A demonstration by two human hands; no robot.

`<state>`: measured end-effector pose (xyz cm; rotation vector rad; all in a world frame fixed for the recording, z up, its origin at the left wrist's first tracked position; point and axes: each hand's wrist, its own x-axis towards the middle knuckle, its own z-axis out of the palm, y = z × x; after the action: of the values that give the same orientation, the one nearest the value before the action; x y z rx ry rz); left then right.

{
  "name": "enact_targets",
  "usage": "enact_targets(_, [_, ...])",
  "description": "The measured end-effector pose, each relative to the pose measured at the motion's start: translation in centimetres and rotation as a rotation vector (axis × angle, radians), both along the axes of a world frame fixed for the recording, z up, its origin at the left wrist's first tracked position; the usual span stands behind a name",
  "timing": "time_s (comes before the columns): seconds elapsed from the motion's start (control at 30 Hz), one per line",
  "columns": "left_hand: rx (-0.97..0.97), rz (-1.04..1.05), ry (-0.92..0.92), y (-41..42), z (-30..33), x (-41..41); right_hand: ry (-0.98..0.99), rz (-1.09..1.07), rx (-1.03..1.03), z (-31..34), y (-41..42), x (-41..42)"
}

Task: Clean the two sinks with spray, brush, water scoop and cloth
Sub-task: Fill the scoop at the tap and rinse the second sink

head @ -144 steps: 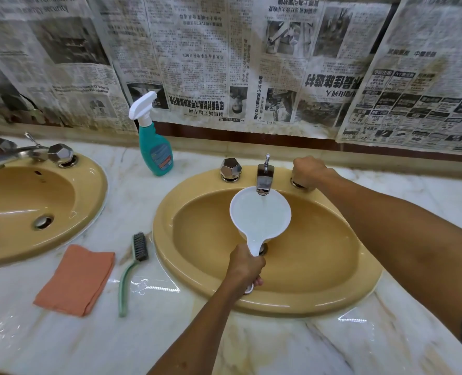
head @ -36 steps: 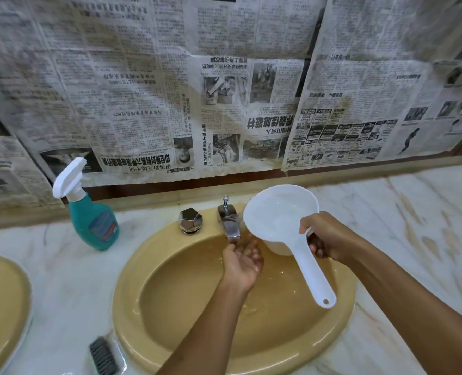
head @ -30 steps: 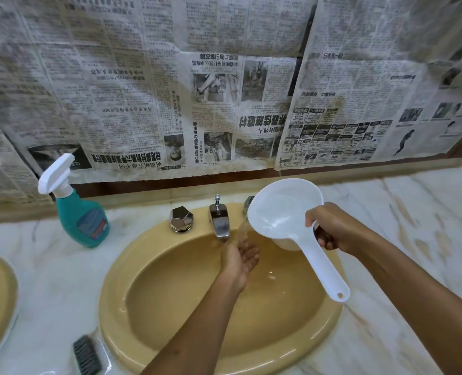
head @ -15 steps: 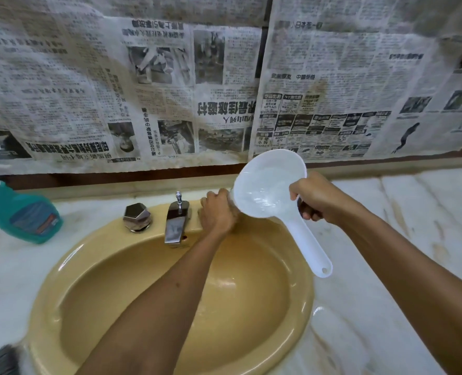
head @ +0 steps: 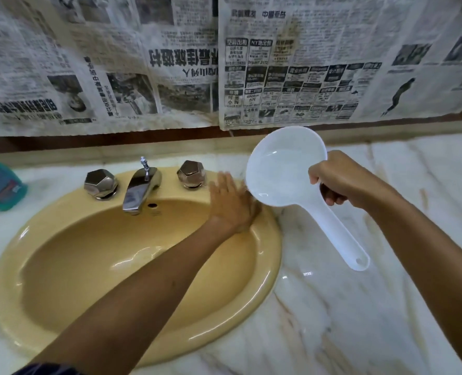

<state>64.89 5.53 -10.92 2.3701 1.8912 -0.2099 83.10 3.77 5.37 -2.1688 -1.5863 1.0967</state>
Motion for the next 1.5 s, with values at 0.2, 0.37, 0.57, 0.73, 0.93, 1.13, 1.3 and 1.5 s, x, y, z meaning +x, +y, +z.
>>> enact_targets(0.2, [-0.027, -0.456, -0.132, -4.9, -1.9, 1.0, -0.098, 0.029, -0.005, -1.0, -4.1, 2.9])
enact_targets(0.37, [-0.068, -0.589, -0.188, -9.6, -1.7, 1.0, -0.167, 0.068, -0.059, -1.1, -8.3, 3.7])
enact_targets(0.57, [-0.183, -0.381, -0.516, -16.7, -1.9, -1.2, -0.216, 0.025, -0.079, -1.5, -14.1, 1.9])
enact_targets(0.73, [-0.137, -0.214, -0.342, -20.9, -0.6, -3.1, -0.159, 0.029, -0.063, -0.5, -18.2, -2.0])
enact_targets(0.93, [0.078, -0.133, -0.216, -24.4, -1.4, -7.5, -0.191, 0.090, -0.051, 0.6, -21.4, -7.9])
enact_targets(1.13, [0.027, -0.143, -0.137, -26.9, -0.2, -12.9, -0.223, 0.176, -0.042, 1.2, -22.5, -13.1])
enact_targets(1.3, [0.122, -0.035, -0.186, -28.4, -0.1, -18.6, -0.238, 0.299, 0.014, 1.3, -22.6, -18.8])
enact_targets(1.5, [0.113, 0.024, -0.234, -28.0, 0.5, -24.5, -0.259, 0.462, 0.142, 1.5, -21.4, -25.6])
